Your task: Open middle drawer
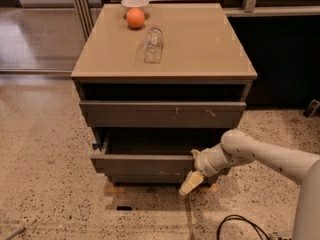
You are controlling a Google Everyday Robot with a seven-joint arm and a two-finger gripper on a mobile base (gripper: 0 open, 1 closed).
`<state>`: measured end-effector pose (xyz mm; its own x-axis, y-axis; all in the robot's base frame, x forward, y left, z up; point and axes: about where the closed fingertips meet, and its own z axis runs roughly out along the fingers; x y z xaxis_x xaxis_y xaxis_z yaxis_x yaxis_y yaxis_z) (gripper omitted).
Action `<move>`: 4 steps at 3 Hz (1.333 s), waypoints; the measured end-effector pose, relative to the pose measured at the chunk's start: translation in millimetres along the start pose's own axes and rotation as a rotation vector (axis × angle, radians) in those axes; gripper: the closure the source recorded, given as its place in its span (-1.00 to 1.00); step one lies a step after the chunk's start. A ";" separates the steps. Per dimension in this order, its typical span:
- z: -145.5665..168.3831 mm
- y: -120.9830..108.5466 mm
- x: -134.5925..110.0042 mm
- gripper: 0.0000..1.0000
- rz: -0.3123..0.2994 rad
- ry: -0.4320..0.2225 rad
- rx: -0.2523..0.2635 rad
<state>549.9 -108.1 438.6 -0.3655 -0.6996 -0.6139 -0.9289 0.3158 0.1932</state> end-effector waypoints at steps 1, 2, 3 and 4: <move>-3.7 3.3 -0.6 -1.00 0.005 0.000 -0.006; -19.6 24.6 10.0 -1.00 0.049 0.014 -0.038; -19.6 24.6 10.1 -1.00 0.049 0.014 -0.038; -19.2 28.3 12.7 -1.00 0.058 0.005 -0.060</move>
Offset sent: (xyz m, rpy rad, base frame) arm -0.1251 -0.0396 0.0234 -0.0032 0.2443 -0.0087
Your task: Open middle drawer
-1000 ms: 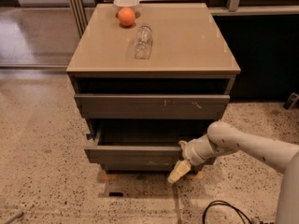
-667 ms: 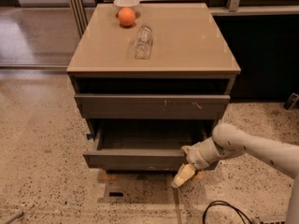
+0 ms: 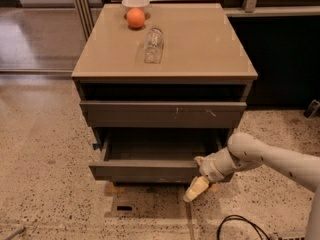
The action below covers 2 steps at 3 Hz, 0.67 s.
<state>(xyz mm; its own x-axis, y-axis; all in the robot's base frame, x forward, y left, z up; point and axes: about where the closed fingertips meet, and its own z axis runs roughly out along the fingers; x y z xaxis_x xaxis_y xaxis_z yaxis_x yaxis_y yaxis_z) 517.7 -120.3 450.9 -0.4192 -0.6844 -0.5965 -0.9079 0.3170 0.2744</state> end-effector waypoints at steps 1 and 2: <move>-3.5 5.5 8.4 -1.00 0.018 -0.004 -0.019; -12.4 13.5 12.7 -1.00 0.039 -0.003 -0.031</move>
Offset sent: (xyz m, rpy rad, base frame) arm -0.1037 -0.0729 0.0107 0.0371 0.2307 -0.0602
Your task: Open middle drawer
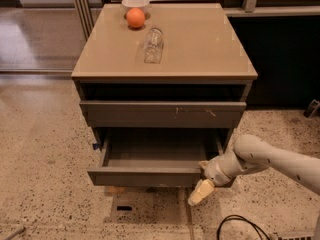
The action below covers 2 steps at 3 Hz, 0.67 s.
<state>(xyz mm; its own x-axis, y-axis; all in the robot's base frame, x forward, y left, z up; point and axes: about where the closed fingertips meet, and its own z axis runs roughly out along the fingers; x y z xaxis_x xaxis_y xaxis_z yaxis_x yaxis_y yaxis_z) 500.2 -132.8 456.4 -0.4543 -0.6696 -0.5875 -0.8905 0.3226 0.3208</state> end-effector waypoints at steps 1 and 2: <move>0.0 0.0 0.0 -1.00 0.000 0.000 0.000; 3.1 4.1 2.7 -1.00 0.018 -0.008 -0.030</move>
Offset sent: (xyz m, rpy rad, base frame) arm -0.0122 0.0008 -0.0077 0.0568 0.0793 -0.0008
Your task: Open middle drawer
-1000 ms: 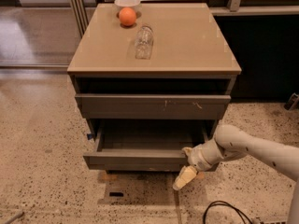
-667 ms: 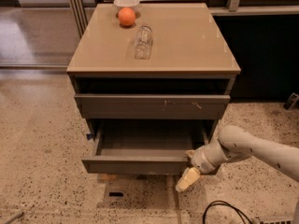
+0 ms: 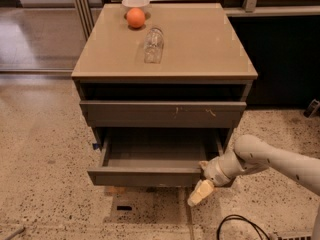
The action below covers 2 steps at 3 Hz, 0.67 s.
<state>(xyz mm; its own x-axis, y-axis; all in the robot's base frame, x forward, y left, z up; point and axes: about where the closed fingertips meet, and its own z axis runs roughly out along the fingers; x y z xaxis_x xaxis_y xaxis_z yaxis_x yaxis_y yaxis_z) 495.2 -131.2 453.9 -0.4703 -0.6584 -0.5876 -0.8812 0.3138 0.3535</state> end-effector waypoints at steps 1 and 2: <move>-1.5 0.7 -1.2 -1.00 0.000 0.000 0.000; -5.0 11.7 7.0 -1.00 0.025 0.003 -0.031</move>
Offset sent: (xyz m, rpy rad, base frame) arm -0.0915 -0.0332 0.0165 0.0628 0.2286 0.0022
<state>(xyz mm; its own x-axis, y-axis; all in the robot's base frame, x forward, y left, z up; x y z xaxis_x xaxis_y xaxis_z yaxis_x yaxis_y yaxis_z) 481.8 -135.6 457.5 -0.4922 -0.6527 -0.5760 -0.8671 0.3089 0.3909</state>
